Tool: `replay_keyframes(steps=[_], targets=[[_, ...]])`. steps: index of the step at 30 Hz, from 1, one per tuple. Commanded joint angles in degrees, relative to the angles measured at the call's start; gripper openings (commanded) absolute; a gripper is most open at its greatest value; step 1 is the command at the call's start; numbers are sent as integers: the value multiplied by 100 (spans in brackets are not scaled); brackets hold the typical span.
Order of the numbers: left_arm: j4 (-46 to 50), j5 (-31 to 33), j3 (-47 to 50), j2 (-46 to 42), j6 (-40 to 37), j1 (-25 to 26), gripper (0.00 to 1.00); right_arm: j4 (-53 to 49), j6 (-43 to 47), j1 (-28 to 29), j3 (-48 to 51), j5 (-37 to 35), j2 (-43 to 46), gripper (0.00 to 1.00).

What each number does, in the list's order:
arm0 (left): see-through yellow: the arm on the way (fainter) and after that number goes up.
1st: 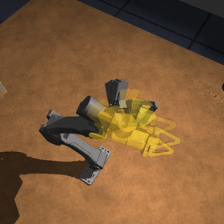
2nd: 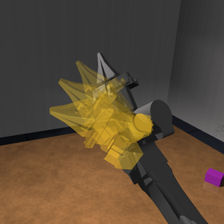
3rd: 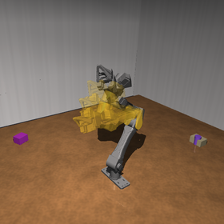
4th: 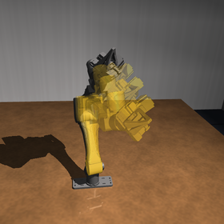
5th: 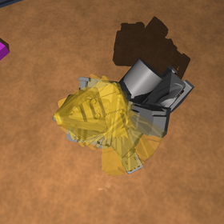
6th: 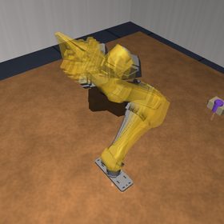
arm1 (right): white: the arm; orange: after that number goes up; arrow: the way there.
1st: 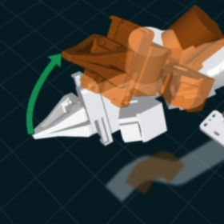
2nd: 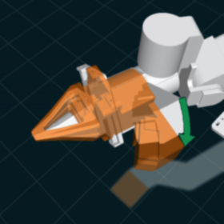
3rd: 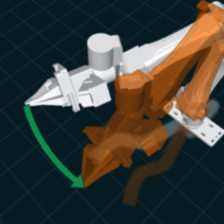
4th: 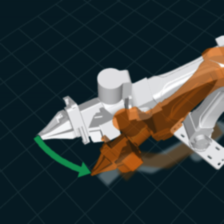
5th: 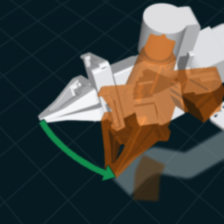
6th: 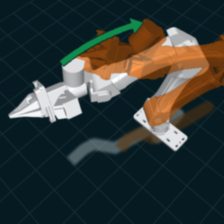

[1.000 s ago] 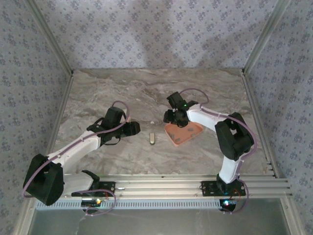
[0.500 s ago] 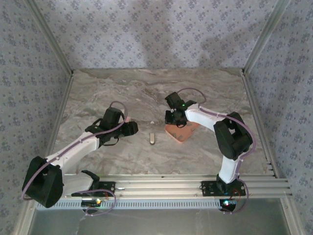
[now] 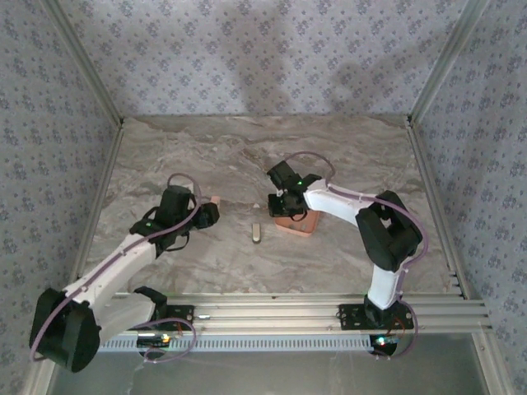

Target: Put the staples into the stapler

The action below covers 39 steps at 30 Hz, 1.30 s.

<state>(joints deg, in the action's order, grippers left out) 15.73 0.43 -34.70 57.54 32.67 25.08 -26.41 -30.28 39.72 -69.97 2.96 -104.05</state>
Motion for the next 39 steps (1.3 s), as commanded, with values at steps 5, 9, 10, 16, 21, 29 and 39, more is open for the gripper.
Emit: replay_keyframes(steps=[5,9,10,16,21,29,39], targets=[[-290,1616,371,-947,-653,-170,79,99,344,72,114,-97,553,26],[-991,2489,758,-1489,-1570,-196,92,546,532,-70,645,-772,1171,37],[-1255,2712,914,-1594,-1834,-218,95,760,647,-148,837,-972,1360,44],[-2854,3153,1799,-1862,-2718,-623,98,1985,1375,-766,1827,-1741,2214,100],[-3947,2633,2270,-1431,-2914,-1124,98,3071,2298,-1229,2558,-2324,2506,100],[-5767,1833,2637,125,-3203,-1620,98,4208,3153,-1863,3443,-2295,2821,100],[-8311,1505,1962,3201,-3368,-2069,99,5489,3354,-2962,4320,-1462,3108,100]])
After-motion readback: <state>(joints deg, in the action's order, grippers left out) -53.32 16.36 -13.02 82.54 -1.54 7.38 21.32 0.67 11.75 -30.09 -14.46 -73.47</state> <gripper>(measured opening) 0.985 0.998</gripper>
